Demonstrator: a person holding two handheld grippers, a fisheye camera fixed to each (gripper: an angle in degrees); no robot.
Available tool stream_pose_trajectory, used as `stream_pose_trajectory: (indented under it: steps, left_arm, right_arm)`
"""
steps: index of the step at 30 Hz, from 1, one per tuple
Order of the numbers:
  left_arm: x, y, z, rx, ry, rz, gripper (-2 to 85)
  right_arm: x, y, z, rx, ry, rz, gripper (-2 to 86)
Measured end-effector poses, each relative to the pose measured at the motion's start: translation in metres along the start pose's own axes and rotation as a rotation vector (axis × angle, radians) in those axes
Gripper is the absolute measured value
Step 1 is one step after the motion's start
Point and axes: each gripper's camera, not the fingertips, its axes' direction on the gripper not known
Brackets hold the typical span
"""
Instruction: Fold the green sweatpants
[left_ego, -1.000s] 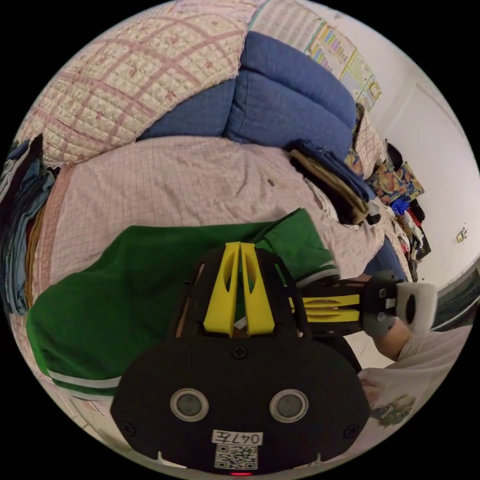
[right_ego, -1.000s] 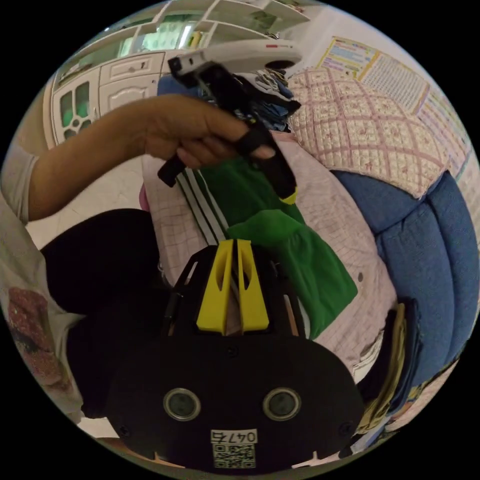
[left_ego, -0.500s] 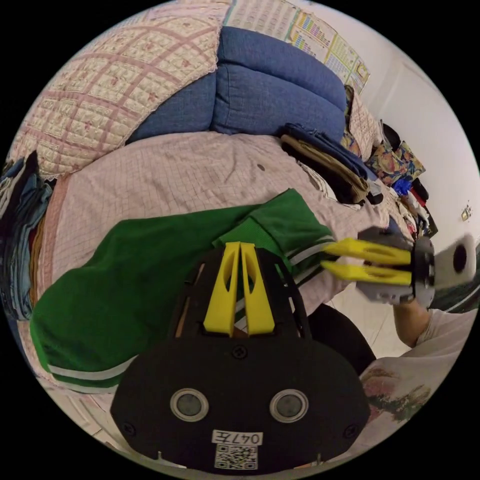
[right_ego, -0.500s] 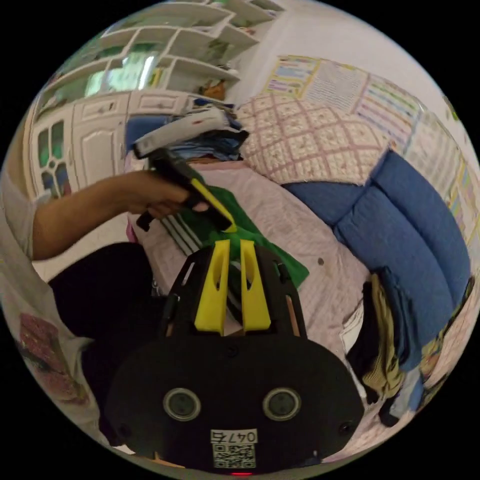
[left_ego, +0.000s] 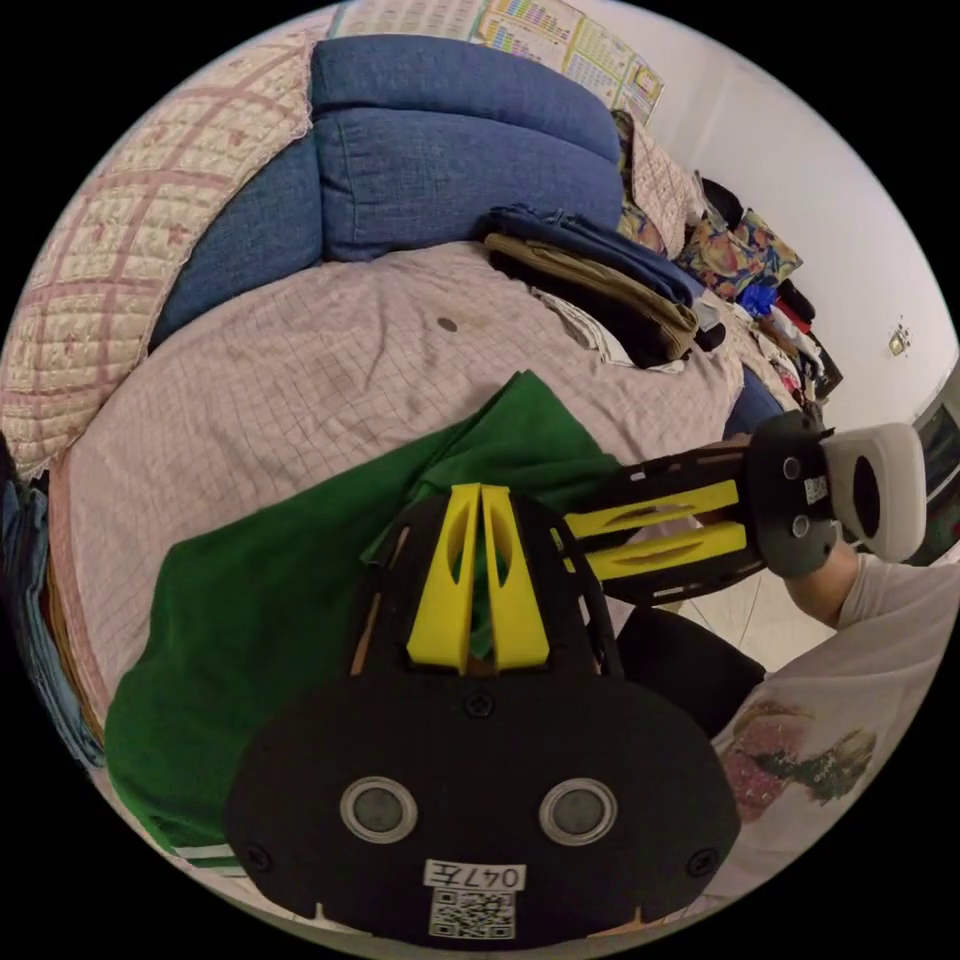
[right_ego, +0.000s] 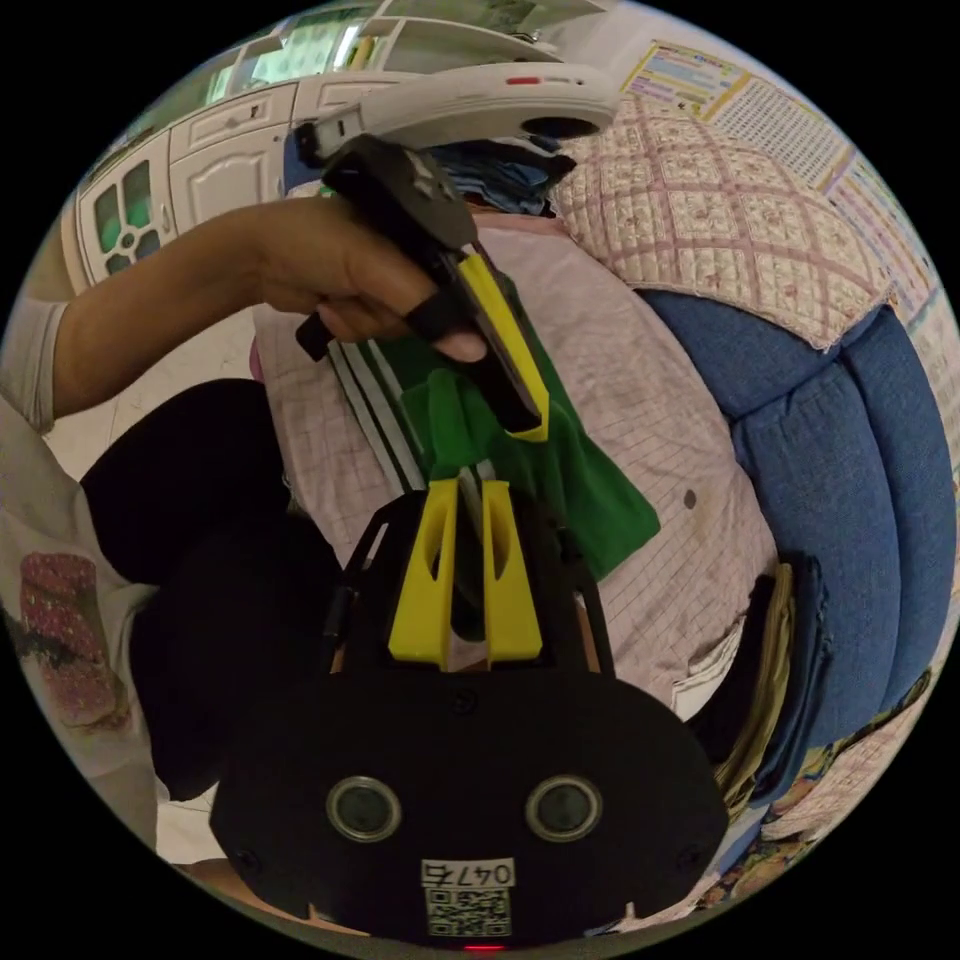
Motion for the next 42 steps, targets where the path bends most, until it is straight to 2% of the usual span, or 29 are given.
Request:
stream_pose_trajectory:
  steps: [5,12,17,21,26,30,34,36,42]
  left_arm:
    - [-0.040,0.003,-0.036,0.003,0.031,-0.006,-1.0]
    - [-0.098,-0.002,-0.072,-0.012,0.049,-0.008,-0.9]
    - [-0.135,-0.004,-0.115,-0.016,0.061,0.007,-1.0]
    - [-0.175,-0.002,-0.152,-0.018,0.043,0.003,-1.0]
    - [-0.232,0.005,-0.167,-0.028,0.047,-0.020,-1.0]
    - [-0.290,0.010,-0.166,-0.008,0.088,-0.068,-1.0]
    - [-0.340,0.005,-0.158,-0.016,0.127,-0.099,-1.0]
    - [-0.353,0.005,-0.154,-0.016,0.118,-0.092,-1.0]
    - [-0.390,0.004,-0.146,-0.009,0.092,-0.077,-1.0]
  right_arm:
    - [-0.031,0.017,-0.024,0.146,0.064,-0.109,0.3]
    - [-0.040,0.028,-0.020,0.158,0.019,-0.125,0.3]
    - [-0.028,0.018,-0.040,0.172,0.080,-0.073,1.2]
    - [-0.015,0.006,-0.056,0.247,-0.003,-0.029,1.6]
    - [-0.023,-0.014,-0.027,0.168,-0.068,-0.065,1.0]
    - [-0.059,-0.015,-0.029,0.223,0.103,-0.167,0.1]
    - [-0.116,-0.011,-0.011,0.145,0.366,-0.441,-0.1]
    - [-0.123,-0.009,-0.004,0.142,0.406,-0.478,-0.1]
    - [-0.072,-0.016,-0.008,0.166,0.177,-0.276,0.8]
